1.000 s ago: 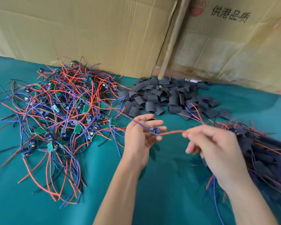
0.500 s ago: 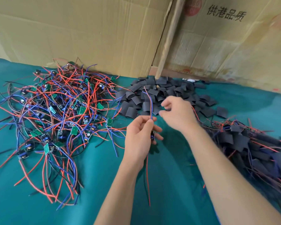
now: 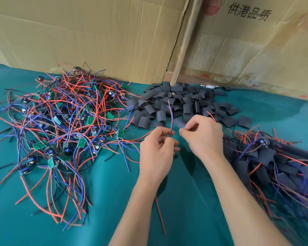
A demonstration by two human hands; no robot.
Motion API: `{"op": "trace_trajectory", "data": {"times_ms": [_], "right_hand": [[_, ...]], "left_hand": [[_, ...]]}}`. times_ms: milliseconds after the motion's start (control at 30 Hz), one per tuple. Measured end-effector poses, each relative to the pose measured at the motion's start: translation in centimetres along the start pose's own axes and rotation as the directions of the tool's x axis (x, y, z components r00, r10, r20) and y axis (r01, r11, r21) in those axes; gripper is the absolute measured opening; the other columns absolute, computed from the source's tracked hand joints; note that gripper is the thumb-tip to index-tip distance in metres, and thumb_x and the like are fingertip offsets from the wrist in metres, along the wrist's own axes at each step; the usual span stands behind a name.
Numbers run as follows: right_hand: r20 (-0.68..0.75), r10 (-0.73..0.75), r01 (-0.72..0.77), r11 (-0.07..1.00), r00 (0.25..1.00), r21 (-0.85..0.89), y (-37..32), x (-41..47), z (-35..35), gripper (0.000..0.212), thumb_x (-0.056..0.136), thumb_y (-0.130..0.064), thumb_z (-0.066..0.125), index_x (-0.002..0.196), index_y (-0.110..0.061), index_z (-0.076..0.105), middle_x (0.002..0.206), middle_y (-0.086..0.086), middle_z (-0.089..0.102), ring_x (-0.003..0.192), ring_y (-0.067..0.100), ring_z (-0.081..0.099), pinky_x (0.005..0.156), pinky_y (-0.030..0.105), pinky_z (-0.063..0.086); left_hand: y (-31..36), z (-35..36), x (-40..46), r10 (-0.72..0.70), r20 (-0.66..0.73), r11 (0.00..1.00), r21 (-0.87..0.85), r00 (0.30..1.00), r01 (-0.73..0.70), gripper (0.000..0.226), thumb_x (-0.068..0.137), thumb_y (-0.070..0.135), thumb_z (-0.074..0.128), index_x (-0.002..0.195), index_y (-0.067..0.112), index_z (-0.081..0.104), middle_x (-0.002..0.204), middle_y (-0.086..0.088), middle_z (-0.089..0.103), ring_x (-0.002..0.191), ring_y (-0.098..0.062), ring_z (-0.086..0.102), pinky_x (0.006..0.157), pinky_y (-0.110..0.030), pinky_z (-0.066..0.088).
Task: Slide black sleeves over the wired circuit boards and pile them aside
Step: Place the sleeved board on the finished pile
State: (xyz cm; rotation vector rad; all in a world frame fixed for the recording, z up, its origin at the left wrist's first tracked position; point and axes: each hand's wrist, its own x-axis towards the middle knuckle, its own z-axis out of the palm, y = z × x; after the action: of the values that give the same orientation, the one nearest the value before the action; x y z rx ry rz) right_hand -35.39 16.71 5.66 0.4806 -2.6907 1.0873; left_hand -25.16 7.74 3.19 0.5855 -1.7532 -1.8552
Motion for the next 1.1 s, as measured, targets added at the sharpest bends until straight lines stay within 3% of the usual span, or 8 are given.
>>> {"op": "trace_trajectory", "data": {"times_ms": [133,267,500,633,733,867,1000,1100], "right_hand": [[0.034,0.18,-0.18,0.914,0.983,0.364,0.4,-2.3,-1.4,0.015,0.063,-0.03,0.081,0.066,-0.022,0.068,0.063,-0.007,0.071,0.065,0.015,0.067,0.068,0.037,0.056],[0.161,0.145,-0.209,0.827,0.976,0.522,-0.2,-3.8,-2.0,0.018,0.06,-0.029,0.079,0.069,-0.02,0.067,0.069,0.002,0.07,0.076,0.032,0.072,0.079,0.054,0.06],[0.323,0.044,-0.221,0.814,0.945,0.538,-0.2,-3.7,-2.4,0.042,0.061,-0.028,0.073,0.102,-0.039,0.072,0.086,0.0,0.074,0.073,0.026,0.076,0.085,0.055,0.06],[0.374,0.016,-0.245,0.781,0.927,0.574,0.2,-3.8,-3.0,0.04,0.065,-0.018,0.07,0.1,-0.035,0.075,0.084,0.004,0.078,0.074,0.027,0.077,0.083,0.051,0.063],[0.254,0.099,-0.254,0.664,0.962,0.703,0.1,-3.5,-3.6,0.034,0.069,-0.008,0.068,0.099,-0.023,0.074,0.082,0.011,0.076,0.072,0.03,0.076,0.077,0.045,0.065],[0.052,0.296,-0.157,0.345,0.954,0.925,0.3,-2.5,-4.2,0.028,0.078,0.007,0.066,0.105,0.001,0.062,0.075,0.012,0.068,0.072,0.027,0.07,0.078,0.041,0.063],[-0.048,0.381,-0.073,0.296,0.923,0.952,0.6,-2.1,-4.2,0.022,0.084,0.014,0.064,0.099,-0.001,0.058,0.064,0.007,0.065,0.062,0.019,0.06,0.082,0.045,0.063],[-0.069,0.371,-0.057,0.318,0.926,0.946,0.6,-2.1,-4.0,0.022,0.082,0.014,0.064,0.095,-0.002,0.057,0.063,0.007,0.065,0.065,0.023,0.061,0.08,0.044,0.063]], "left_hand": [[-0.3,0.2,-0.2,0.09,0.027,0.991,0.1,0.996,-0.092,0.017,0.101,0.019,0.058,0.092,0.028,0.069,0.068,-0.001,0.07,0.057,-0.014,0.07,0.062,-0.033,0.058],[-0.4,0.1,-0.2,0.095,0.029,0.987,0.13,0.995,-0.098,0.016,0.1,0.022,0.062,0.097,0.037,0.069,0.066,0.001,0.071,0.053,-0.016,0.069,0.066,-0.042,0.061],[-0.5,0.0,-0.3,0.14,0.019,0.964,0.227,0.99,-0.141,0.019,0.099,0.019,0.062,0.11,0.025,0.076,0.069,0.005,0.071,0.046,-0.011,0.066,0.059,-0.027,0.056],[-0.6,0.2,-0.5,0.17,0.058,0.943,0.28,0.984,-0.18,0.021,0.098,0.02,0.061,0.107,0.032,0.076,0.066,0.009,0.069,0.046,-0.009,0.065,0.058,-0.026,0.055],[-0.6,0.3,-0.6,0.171,0.069,0.945,0.272,0.983,-0.183,0.023,0.097,0.019,0.062,0.101,0.037,0.075,0.065,0.011,0.067,0.046,-0.011,0.065,0.056,-0.025,0.054],[-0.5,0.6,-0.7,0.127,0.107,0.966,0.214,0.986,-0.148,0.028,0.097,0.018,0.063,0.092,0.043,0.073,0.069,0.005,0.07,0.045,-0.015,0.065,0.049,-0.021,0.05],[-0.4,0.8,-0.9,0.111,0.199,0.957,0.244,0.974,-0.159,0.027,0.096,0.015,0.063,0.091,0.038,0.076,0.066,0.008,0.069,0.042,-0.015,0.063,0.049,-0.021,0.051],[-0.4,1.0,-1.2,0.124,0.249,0.937,0.289,0.961,-0.196,0.033,0.095,0.016,0.063,0.086,0.046,0.072,0.064,0.011,0.067,0.04,-0.011,0.062,0.049,-0.018,0.05]]}}
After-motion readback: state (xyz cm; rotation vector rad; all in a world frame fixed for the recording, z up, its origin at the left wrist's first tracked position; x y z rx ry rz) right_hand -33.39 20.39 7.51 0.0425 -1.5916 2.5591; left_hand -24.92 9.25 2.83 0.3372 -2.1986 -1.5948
